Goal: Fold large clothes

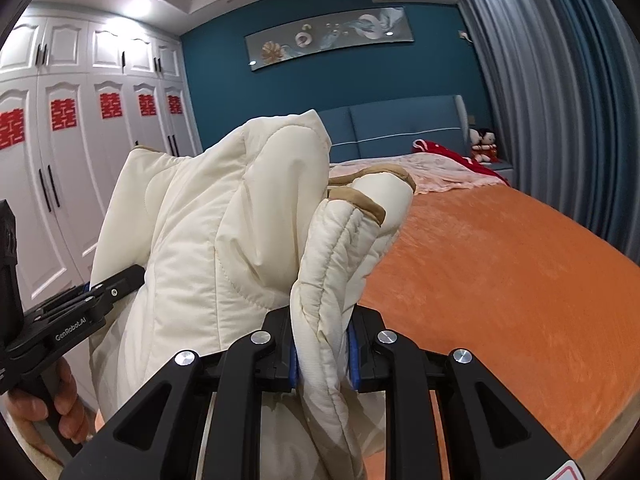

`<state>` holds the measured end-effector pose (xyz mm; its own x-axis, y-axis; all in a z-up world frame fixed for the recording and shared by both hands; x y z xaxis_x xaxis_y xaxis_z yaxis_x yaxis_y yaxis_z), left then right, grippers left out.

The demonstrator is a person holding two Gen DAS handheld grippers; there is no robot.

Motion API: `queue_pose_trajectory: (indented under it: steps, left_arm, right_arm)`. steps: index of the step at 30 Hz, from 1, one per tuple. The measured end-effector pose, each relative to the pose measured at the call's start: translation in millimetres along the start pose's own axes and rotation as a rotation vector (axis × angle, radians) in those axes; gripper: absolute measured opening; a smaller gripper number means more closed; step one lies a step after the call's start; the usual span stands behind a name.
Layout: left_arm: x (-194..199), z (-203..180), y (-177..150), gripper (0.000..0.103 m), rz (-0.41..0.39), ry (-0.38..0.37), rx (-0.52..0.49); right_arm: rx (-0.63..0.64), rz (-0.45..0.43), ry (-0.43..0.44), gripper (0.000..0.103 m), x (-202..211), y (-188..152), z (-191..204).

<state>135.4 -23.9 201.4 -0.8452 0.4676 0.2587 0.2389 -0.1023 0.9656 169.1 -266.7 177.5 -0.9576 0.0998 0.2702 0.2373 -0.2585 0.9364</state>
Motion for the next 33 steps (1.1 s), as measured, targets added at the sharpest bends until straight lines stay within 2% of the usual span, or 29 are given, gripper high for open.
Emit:
queue_pose_trajectory:
  steps: [4,8,20,24,33]
  left_arm:
    - [-25.4,21.5,-3.6,0.034,0.027,0.016,0.009]
    - [-64.9,47.2,-21.6,0.034,0.094,0.047,0.027]
    - [-186.6,103.4,-120.3,0.034,0.336,0.108,0.064]
    - [-220.8,117.4,-151.3,0.034,0.386,0.135,0.063]
    - [-278.4,145.1,-209.0,0.035,0.442,0.201,0.080]
  right_arm:
    - [-0.004,0.050,0.025,0.018,-44.5,-5.8,5.2]
    - [-0.003,0.129,0.040,0.018,-100.1,-26.3,9.6]
    - [-0.018,0.355,0.023,0.018,-242.2,-126.2,5.5]
    - [-0.012,0.398,0.018,0.018,-274.2,-155.4,4.3]
    - [0.007,0.453,0.017,0.020,-330.3,-205.5,5.3]
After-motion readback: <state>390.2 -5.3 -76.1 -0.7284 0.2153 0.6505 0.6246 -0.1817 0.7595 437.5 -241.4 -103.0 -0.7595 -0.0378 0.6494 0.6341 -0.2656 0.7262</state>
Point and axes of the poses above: each gripper's, at about its wrist camera, not at the fingertips, and x roughly against the way its jaws point, z to its left, y to its top, the point moved 5 cm from there along -x, roughly the way its jaws point, and after that the axes turned 9 degrees about -z, right-handed, at the moved point
